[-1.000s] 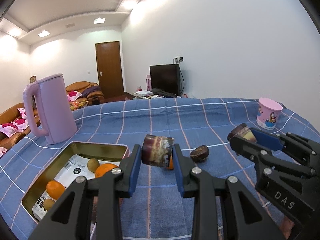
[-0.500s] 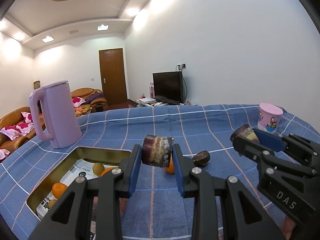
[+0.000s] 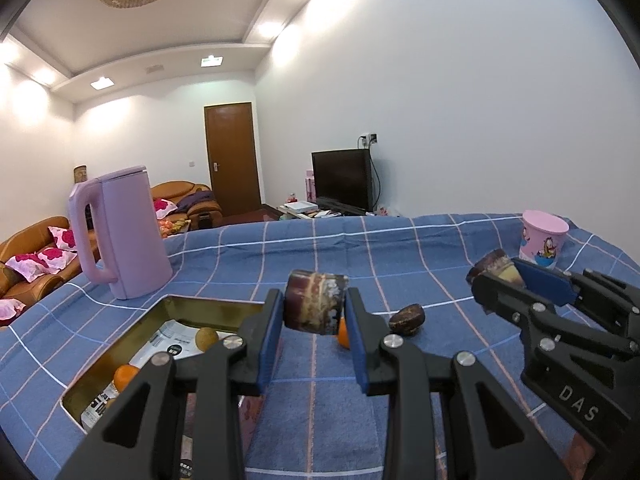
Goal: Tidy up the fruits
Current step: 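Lift both held cylinders above the cloth, then carry the brown cake and purple-white cylinder over the tin box with both tools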
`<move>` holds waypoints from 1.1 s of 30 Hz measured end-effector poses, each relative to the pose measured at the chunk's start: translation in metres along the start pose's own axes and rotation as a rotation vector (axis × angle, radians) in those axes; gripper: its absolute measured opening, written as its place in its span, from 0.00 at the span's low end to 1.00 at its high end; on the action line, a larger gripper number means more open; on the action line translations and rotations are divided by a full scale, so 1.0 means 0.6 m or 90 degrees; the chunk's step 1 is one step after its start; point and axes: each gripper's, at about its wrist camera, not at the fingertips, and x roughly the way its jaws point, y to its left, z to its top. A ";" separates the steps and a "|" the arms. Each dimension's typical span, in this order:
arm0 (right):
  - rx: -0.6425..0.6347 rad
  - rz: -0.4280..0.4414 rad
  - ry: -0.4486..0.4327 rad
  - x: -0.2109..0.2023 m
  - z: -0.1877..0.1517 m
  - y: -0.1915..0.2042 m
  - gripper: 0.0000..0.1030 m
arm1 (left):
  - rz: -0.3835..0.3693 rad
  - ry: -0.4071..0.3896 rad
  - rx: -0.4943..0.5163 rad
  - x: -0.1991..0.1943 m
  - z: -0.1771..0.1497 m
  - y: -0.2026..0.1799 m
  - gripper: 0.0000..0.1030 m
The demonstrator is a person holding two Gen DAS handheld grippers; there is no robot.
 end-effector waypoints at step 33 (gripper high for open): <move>-0.033 0.059 0.047 0.056 0.020 0.080 0.34 | 0.034 0.043 -0.003 -0.001 -0.002 0.099 0.32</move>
